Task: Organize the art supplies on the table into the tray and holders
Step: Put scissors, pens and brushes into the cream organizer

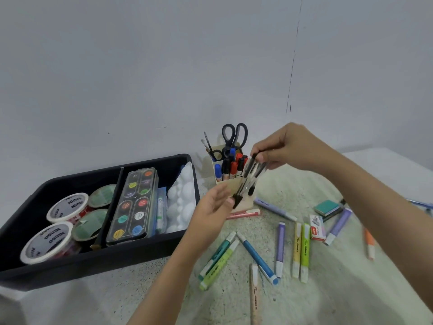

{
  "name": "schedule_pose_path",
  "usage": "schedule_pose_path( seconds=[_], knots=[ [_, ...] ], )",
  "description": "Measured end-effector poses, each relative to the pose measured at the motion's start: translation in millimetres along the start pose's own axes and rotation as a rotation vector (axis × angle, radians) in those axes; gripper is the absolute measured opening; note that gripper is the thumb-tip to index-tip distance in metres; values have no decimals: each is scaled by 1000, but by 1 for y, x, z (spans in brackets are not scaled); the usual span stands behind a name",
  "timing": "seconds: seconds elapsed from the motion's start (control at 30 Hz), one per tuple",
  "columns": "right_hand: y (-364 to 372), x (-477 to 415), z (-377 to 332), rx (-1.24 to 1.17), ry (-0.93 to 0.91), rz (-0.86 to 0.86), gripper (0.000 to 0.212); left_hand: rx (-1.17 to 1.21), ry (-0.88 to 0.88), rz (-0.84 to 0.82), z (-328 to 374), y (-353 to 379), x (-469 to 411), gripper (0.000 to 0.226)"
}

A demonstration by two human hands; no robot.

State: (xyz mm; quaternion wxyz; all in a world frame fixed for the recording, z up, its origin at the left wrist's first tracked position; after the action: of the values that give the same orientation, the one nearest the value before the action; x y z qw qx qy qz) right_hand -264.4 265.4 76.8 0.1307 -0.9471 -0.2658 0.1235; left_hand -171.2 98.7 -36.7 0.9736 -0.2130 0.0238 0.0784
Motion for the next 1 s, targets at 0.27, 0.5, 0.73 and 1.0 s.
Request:
schedule_pose_path(
  seconds=[0.27,0.5,0.73,1.0],
  knots=[
    [0,-38,19,-45,20,80,17,-272,86,118,15,-19,-39,43],
    [7,-44,46,-7,49,265,11,-392,139,139,15,-16,-61,40],
    [10,-40,64,33,105,302,5,-502,119,77,10,-7,-69,41],
    [29,-35,75,132,72,259,12,-525,97,29,10,19,-64,46]
  ],
)
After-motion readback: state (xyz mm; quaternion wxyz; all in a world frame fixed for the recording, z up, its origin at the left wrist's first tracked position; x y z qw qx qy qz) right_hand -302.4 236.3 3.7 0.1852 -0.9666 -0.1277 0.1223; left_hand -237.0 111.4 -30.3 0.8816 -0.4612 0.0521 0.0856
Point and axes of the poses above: each hand's wrist, its own x-axis away from the middle knuckle, its own y-axis out of the palm, z = x × y, the point moved 2 cm from there along -x, towards the middle knuckle, and after that the axes turned 14 degrees about -x, right-handed, at the moved point
